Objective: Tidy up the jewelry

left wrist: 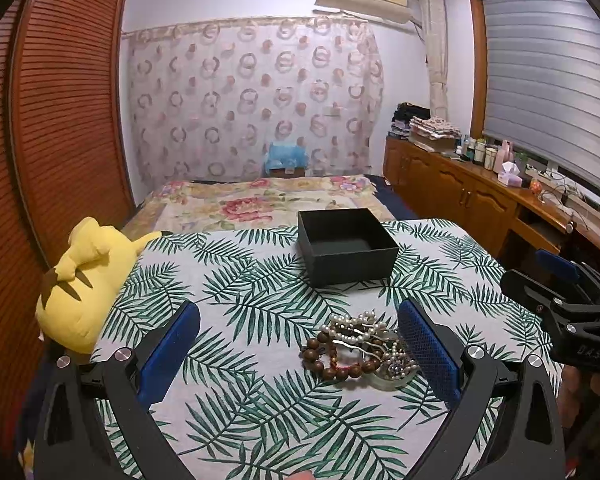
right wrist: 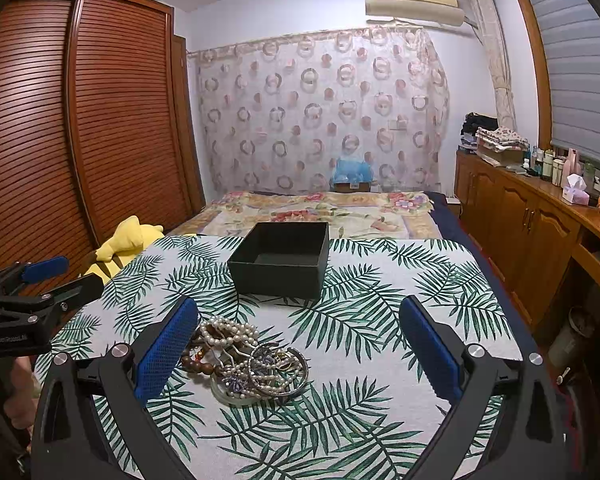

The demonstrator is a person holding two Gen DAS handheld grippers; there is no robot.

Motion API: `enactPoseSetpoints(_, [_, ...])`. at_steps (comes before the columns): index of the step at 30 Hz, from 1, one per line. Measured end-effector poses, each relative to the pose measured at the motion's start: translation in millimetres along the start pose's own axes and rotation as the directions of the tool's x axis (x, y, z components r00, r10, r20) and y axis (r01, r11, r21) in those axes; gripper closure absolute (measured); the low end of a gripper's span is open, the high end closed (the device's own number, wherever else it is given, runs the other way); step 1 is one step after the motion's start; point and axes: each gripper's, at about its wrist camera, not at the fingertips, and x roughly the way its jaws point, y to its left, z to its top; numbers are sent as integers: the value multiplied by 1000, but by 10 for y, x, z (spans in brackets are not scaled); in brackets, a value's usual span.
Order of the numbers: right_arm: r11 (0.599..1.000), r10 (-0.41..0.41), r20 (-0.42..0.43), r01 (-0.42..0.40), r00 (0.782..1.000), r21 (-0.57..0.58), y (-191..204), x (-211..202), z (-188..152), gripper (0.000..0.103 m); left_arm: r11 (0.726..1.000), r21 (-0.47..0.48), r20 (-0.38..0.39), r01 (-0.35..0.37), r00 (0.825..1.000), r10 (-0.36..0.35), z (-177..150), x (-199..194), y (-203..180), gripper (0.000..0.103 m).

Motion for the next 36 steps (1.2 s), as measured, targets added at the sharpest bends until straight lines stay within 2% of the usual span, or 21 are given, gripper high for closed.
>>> enactPoseSetpoints(24, [1000,14,3,-14,1000,-8,-50,24,-67,2,1000,1,-7,3,1000,-3,-15,20,-20,7])
enactPoseSetpoints(36, [999,40,-34,-41,999,-25,-93,127,-197,2,1000,-11,-46,9,999,-9,-177,220,106,7])
